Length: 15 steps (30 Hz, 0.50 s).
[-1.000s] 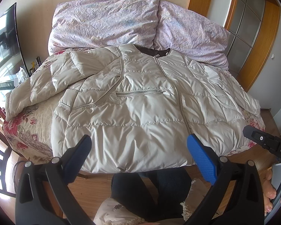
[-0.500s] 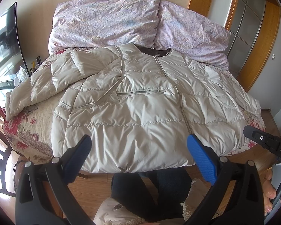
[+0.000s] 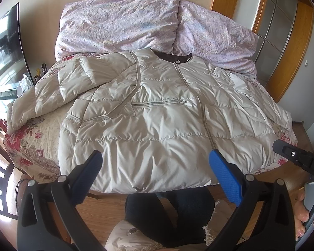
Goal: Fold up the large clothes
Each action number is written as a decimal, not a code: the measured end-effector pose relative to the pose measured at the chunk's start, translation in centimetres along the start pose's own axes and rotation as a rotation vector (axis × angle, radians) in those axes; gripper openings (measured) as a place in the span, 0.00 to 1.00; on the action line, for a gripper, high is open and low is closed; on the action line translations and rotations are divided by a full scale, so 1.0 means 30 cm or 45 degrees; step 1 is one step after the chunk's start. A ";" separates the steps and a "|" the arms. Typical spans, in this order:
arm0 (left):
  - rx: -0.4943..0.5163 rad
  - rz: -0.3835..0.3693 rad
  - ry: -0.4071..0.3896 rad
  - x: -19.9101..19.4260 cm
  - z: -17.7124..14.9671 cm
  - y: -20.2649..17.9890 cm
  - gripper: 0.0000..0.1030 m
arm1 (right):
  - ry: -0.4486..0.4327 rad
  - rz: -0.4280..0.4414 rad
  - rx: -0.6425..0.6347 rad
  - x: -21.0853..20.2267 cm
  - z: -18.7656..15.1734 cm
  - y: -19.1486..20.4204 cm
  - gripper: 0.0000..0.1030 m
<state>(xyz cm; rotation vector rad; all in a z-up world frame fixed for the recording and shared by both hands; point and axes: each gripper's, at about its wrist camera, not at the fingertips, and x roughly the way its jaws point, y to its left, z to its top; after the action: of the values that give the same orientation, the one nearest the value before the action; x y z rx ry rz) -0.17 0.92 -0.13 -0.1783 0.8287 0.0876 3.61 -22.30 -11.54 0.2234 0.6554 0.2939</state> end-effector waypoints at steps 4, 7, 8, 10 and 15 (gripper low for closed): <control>-0.001 0.001 0.000 0.000 0.000 -0.004 0.98 | 0.000 0.000 0.001 0.000 0.002 0.000 0.99; -0.001 0.002 0.000 0.000 0.000 -0.003 0.98 | 0.000 0.000 0.001 -0.002 0.002 0.002 0.99; 0.000 0.001 0.000 0.000 0.000 -0.005 0.98 | 0.000 -0.001 0.001 -0.001 0.004 0.001 0.99; 0.001 0.001 0.000 0.000 0.000 -0.003 0.98 | -0.001 -0.002 0.000 -0.001 0.005 0.001 0.99; -0.001 0.002 -0.001 0.001 0.000 -0.005 0.98 | 0.000 -0.001 0.000 -0.001 0.009 0.000 0.99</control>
<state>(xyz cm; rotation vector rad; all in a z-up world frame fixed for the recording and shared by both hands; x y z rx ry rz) -0.14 0.78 -0.13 -0.1780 0.8284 0.0893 3.78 -22.33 -11.32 0.2234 0.6551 0.2933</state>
